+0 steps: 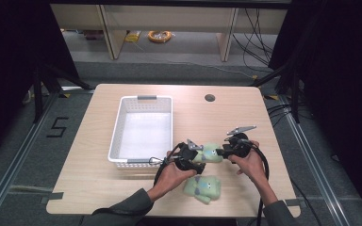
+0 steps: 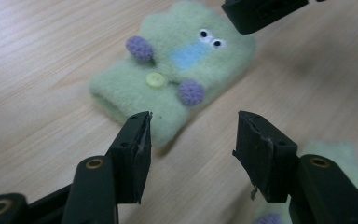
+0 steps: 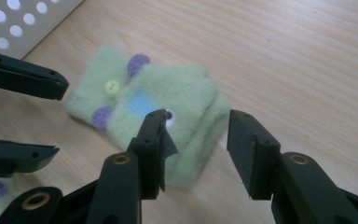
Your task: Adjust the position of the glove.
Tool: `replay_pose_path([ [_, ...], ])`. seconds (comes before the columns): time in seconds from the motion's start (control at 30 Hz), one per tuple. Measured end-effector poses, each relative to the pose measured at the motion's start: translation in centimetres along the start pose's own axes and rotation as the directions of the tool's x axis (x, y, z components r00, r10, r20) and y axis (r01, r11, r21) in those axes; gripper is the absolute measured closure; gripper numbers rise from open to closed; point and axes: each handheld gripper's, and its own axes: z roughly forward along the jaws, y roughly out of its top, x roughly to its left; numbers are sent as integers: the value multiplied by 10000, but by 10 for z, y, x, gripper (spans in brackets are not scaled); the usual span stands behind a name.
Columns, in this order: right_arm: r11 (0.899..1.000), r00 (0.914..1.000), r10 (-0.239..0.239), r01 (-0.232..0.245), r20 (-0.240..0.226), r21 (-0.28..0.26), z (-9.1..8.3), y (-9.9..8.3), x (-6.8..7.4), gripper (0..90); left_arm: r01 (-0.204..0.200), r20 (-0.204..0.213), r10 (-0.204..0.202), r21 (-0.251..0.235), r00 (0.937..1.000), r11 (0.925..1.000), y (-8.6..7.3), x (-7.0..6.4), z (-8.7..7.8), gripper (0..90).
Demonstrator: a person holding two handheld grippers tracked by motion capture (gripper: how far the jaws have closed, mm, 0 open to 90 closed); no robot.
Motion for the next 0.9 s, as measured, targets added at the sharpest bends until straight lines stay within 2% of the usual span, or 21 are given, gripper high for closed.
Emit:
replay_pose_path([
  [0.07, 10000, 10000, 4, -4, 12, 9, 3, 0, -1, 582, 120, 69, -120, -10, 9999, 9999, 0, 1, 2, 457],
  [0.1, 9997, 9999, 70, -68, -75, 229, 2, 2, 0, 581, 179, 49, -179, 37, 9998, 9998, 1, 1, 4, 460],
  [0.2, 9998, 9999, 88, -86, -142, 157, 7, 2, 0, 582, 109, -89, -108, 117, 9999, 9999, 3, 5, 8, 471],
  [0.23, 9994, 9998, -194, 196, -85, 275, 10, 2, -2, 597, 193, -133, -192, 88, 9997, 9998, 3, 5, 8, 476],
  [0.27, 9994, 9998, -194, 196, -85, 275, 10, 2, -2, 597, 158, -124, -157, 90, 9998, 9998, 4, 6, 9, 476],
  [0.3, 9993, 9999, 46, -41, -141, 378, 13, 2, -2, 629, 152, -131, -151, 106, 9998, 9998, 4, 7, 11, 506],
  [0.33, 9990, 9992, 190, -176, -351, 400, 14, 2, -2, 652, 38, -205, -35, 114, 9998, 9999, 3, 8, 12, 533],
  [0.37, 9990, 9992, 190, -176, -351, 400, 14, 2, -2, 652, 38, -205, -35, 114, 9998, 9999, 3, 8, 12, 573],
  [0.4, 9989, 9986, 264, -246, -450, 392, 15, 1, -3, 669, -109, -212, 112, 157, 9997, 9998, 3, 8, 12, 573],
  [0.43, 9998, 9984, 182, -176, -542, 110, 18, 0, -3, 698, -218, -296, 223, 183, 9993, 9996, 2, 8, 12, 662],
  [0.47, 9991, 9982, 139, -115, -587, 399, 17, 1, -3, 727, -340, -324, 345, 167, 9989, 9993, 1, 8, 12, 662],
  [0.5, 9993, 9979, 157, -136, -633, 337, 17, 1, -2, 756, -277, -388, 280, 64, 9989, 9996, 0, 8, 12, 705],
  [0.53, 9991, 9978, 125, -99, -650, 413, 16, 1, 0, 806, -312, -488, 307, -100, 9983, 9995, -2, 7, 11, 749],
  [0.57, 9991, 9978, 125, -99, -650, 413, 16, 1, 0, 806, -312, -488, 307, -100, 9983, 9995, -2, 7, 11, 773],
  [0.6, 9994, 9989, 97, -82, -460, 326, 17, 0, -1, 819, -584, -443, 580, -75, 9973, 9983, -3, 7, 10, 773],
  [0.63, 9992, 9987, -25, 45, -506, 401, 14, 1, 0, 834, -479, -356, 474, -146, 9982, 9987, -4, 5, 9, 817],
  [0.7, 9993, 9982, -11, 33, -603, 366, 13, 1, 1, 838, -767, -446, 755, -253, 9961, 9967, -5, 2, 6, 840],
  [0.77, 9997, 9959, 99, -79, -904, 223, 10, 1, 2, 842, -803, -340, 793, -292, 9963, 9963, -5, 0, 3, 859],
  [0.8, 10000, 9958, 11, -4, -913, 76, 8, 1, 2, 843, -916, -313, 909, -244, 9954, 9955, -6, 0, 1, 862],
  [0.87, 9998, 9952, 152, -161, -962, -86, 2, 1, 5, 844, -1006, -242, 999, -278, 9947, 9945, -6, 0, -2, 869],
  [0.9, 9997, 9950, 180, -195, -980, -142, -1, 1, 6, 845, -1032, -57, 1031, -357, 9947, 9940, -6, 0, -5, 869],
])
